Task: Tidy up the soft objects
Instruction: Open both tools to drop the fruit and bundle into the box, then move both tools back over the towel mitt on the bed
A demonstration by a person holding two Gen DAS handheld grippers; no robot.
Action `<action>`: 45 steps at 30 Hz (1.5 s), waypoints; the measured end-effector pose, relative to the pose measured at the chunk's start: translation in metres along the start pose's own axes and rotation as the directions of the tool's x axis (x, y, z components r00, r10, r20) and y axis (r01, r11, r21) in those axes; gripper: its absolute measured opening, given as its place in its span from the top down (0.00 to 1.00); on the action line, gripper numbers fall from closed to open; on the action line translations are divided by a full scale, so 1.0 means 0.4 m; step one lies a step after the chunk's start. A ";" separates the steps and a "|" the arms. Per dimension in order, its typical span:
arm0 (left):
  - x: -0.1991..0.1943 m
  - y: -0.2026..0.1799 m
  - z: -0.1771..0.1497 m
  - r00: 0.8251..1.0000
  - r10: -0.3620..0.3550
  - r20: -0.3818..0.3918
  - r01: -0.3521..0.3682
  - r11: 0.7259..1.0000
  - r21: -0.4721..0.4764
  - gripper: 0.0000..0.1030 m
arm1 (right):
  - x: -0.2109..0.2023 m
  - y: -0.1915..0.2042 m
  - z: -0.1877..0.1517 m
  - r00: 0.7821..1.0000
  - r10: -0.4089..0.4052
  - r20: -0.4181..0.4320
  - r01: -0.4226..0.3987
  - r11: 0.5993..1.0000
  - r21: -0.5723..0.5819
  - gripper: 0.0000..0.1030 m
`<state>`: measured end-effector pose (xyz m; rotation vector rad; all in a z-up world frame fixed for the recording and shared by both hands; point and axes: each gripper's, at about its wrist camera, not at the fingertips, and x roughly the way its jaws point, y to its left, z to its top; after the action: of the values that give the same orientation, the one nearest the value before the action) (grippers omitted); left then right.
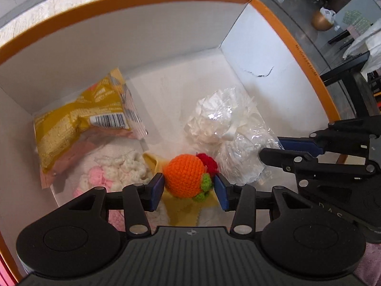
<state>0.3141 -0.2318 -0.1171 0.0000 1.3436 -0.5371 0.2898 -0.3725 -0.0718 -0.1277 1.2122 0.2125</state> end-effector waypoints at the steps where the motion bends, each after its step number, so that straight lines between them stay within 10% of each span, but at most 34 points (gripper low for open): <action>1: -0.003 0.006 -0.003 1.000 -0.005 0.009 0.005 1.000 -0.015 0.44 | -0.001 -0.001 0.001 1.000 -0.002 -0.004 0.002 1.000 0.004 0.85; 14: -0.217 0.033 -0.126 0.967 -0.049 0.250 0.059 0.998 -0.033 0.34 | -0.111 0.037 -0.001 0.994 -0.052 0.094 0.047 0.997 0.053 0.60; 21: -0.359 0.033 -0.268 0.893 0.014 0.449 -0.038 0.998 0.043 0.42 | -0.227 0.163 -0.080 0.942 -0.103 0.320 0.081 0.994 0.080 0.59; 27: -0.458 0.050 -0.407 0.798 0.090 0.596 -0.096 0.995 -0.021 0.42 | -0.295 0.313 -0.184 0.848 -0.108 0.519 0.048 0.991 0.128 0.56; 35: -0.519 0.112 -0.587 0.697 0.241 0.676 -0.189 0.970 -0.151 0.46 | -0.294 0.508 -0.303 0.795 -0.066 0.604 -0.012 0.992 0.124 0.56; 45: -0.565 0.270 -0.759 0.674 0.388 0.629 -0.242 0.920 -0.309 0.46 | -0.248 0.705 -0.366 0.788 -0.006 0.616 -0.032 0.998 0.051 0.56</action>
<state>0.0461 0.0380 -0.0158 -0.1181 0.6311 -0.0650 0.0578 -0.1382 -0.0252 0.0069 0.5582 0.2080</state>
